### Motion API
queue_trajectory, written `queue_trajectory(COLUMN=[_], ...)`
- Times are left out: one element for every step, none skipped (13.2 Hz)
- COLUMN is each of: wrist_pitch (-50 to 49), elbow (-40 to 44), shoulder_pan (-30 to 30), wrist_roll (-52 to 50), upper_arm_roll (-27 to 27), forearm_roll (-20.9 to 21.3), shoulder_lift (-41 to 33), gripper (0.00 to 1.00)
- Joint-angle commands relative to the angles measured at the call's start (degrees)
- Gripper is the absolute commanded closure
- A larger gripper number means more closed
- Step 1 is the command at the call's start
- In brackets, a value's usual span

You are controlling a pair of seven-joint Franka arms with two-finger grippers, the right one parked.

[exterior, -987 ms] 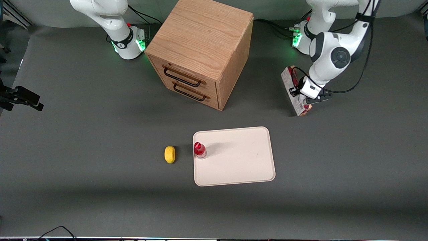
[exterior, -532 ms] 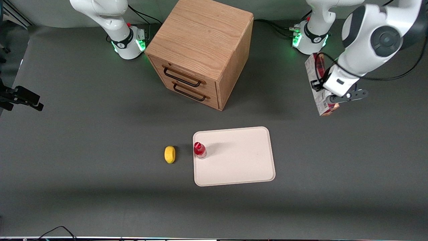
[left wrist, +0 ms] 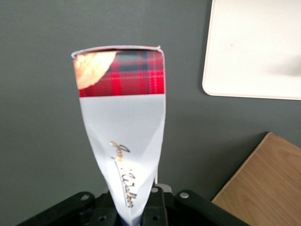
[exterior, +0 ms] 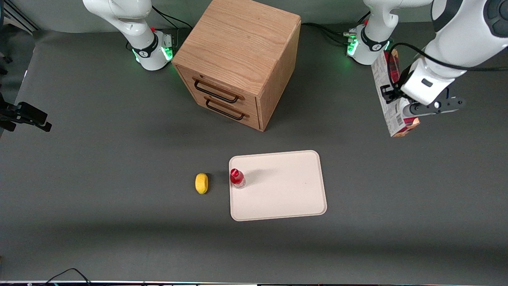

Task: Place red cookie box on tray
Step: 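Lift the cookie box upright with the left gripper, then carry the upright cookie box over the white tray with the left gripper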

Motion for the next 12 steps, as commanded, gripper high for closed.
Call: queue_trajectory(wrist_pitch=[2.61,5.24,7.79,9.47,11.75,14.38,16.50,18.60,20.37,21.95,24.31,27.21], elbow=[7.08,7.88,8.84,9.46,9.64,9.64,9.73,9.90,9.91,9.91,9.99,10.08], shoulder_pan=[-0.81,-0.81,-0.81,-0.81,-0.90,-0.90,-1.42,-2.21,-2.91,-3.01,-3.18,-3.88], wrist_roll=[-2.08,-6.09,-10.48,-13.74,-16.65,-19.11,-20.88,-22.81,-23.79,-23.88,-24.06,-24.84], upper_arm_roll=[-3.59,-5.70,-8.24,-10.27,-11.94,-13.44,-14.41,-14.42,-14.59,-14.94,-15.12,-15.12], forearm_roll=[0.77,0.95,1.73,4.17,6.20,7.53,8.84,10.34,12.27,13.94,15.70,17.63], shoulder_lift=[7.98,10.09,12.55,14.83,16.94,19.05,21.34,23.62,25.91,28.19,30.48,33.11], gripper=[1.00,1.00,1.00,1.00,1.00,1.00,1.00,1.00,1.00,1.00,1.00,1.00])
